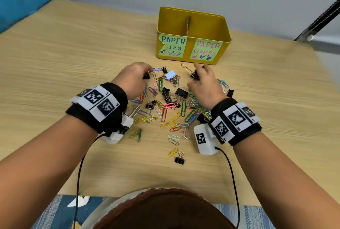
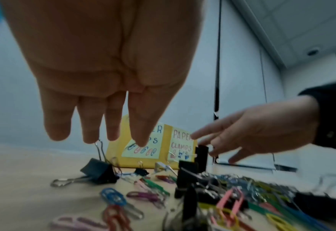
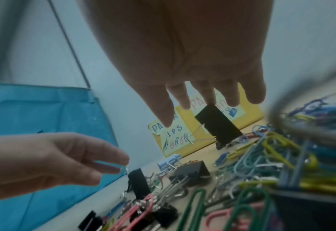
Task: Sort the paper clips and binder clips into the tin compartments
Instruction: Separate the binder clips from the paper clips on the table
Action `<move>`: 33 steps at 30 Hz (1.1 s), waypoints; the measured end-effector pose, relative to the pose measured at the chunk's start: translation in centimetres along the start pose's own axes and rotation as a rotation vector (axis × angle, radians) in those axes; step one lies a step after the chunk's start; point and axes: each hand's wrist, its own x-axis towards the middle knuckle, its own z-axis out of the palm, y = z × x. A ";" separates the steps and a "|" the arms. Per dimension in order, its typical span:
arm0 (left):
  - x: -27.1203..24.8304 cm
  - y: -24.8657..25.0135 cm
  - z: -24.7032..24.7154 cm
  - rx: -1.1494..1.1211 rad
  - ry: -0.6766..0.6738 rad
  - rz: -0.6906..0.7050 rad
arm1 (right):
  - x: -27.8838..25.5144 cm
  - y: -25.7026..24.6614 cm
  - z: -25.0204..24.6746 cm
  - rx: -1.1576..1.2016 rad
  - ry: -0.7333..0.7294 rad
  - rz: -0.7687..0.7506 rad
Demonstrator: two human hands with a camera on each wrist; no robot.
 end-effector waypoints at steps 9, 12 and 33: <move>-1.9 1.6 1.9 0.359 -0.521 0.286 | 0.3 0.2 0.1 -0.494 -0.412 -0.090; -1.9 1.9 2.2 0.331 -0.586 0.289 | 1.4 0.5 -0.5 -0.459 -0.288 -0.042; 4.1 2.3 0.2 0.504 -0.507 0.164 | 5.6 -2.0 0.0 -0.685 -0.382 -0.113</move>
